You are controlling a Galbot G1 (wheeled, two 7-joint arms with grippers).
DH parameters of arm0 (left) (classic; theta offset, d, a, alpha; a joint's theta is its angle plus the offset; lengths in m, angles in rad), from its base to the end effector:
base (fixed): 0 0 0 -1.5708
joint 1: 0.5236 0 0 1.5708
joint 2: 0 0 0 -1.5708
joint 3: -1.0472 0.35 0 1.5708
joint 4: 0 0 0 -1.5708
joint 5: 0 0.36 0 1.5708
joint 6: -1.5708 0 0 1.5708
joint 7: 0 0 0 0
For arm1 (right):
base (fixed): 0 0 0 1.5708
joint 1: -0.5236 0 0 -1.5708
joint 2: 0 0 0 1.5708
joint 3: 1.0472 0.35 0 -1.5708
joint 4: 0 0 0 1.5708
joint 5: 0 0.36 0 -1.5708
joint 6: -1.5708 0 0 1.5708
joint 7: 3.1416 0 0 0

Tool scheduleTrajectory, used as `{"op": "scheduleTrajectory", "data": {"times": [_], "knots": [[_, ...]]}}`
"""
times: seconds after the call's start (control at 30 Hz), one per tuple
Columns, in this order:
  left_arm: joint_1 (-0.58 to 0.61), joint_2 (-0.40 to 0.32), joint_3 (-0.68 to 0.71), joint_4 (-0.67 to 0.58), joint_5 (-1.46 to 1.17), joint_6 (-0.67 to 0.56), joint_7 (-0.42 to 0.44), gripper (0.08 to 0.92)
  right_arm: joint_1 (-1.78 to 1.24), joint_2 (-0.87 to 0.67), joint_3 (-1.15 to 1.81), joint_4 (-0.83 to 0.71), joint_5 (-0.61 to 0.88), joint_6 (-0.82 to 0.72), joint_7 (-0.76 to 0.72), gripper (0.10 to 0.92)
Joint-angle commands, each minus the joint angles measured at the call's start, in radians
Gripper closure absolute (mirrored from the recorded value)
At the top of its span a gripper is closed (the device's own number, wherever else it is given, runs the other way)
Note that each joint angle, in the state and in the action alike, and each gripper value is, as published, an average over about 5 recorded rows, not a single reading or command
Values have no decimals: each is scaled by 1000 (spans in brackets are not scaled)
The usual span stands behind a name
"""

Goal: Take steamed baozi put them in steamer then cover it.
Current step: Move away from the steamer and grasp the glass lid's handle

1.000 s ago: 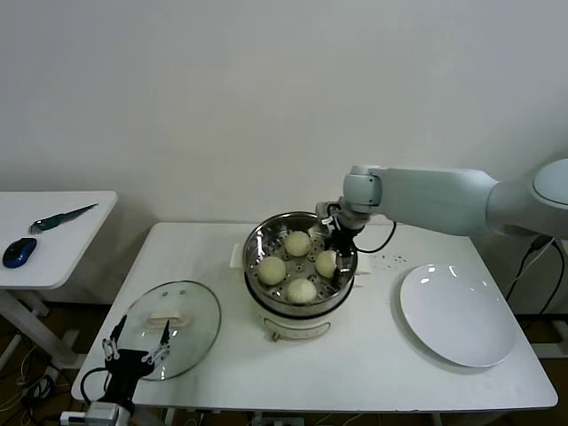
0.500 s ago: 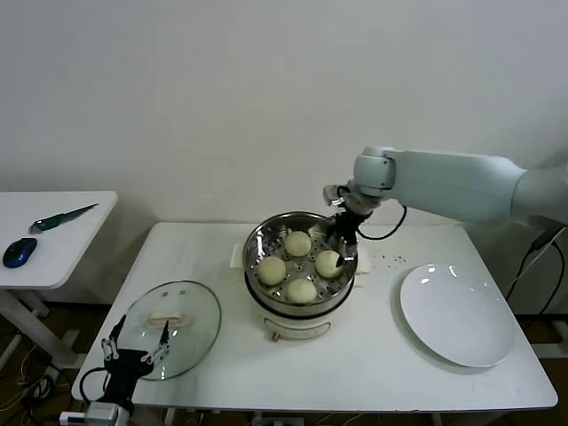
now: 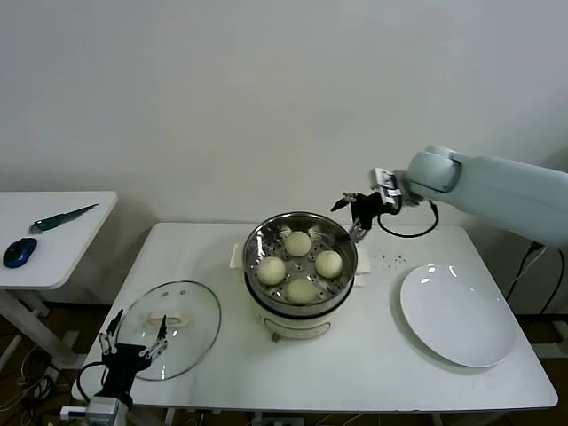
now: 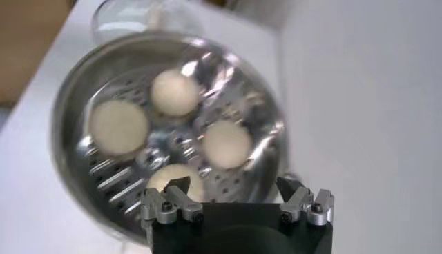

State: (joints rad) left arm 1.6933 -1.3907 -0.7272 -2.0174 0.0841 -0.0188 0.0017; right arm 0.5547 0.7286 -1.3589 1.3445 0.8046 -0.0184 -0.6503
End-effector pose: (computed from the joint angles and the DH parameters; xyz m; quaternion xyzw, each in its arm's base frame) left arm 0.1458 0.0994 -0.3349 0.0338 -0.9813 -0.1707 0.0821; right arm 0.5390 -0.0991 -0.0909 0.5297 -0.7301 0.3983 0.1666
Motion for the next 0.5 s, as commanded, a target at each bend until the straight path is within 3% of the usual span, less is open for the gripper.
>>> {"op": "scheduleTrajectory", "data": {"times": [0.03,0.23,0.5], "knots": [[-28,-5,1,-2,159,9,5,177,-770,-266,786,97,5,253,335,203],[-38,-9,-10,-12,429,6,24,177,-1215,-166,1304,122,-35,288,383,203],[-7,-12,-4,-36,1074,26,46,177,-1558,21,1709,151,-19,290,387,203]]}}
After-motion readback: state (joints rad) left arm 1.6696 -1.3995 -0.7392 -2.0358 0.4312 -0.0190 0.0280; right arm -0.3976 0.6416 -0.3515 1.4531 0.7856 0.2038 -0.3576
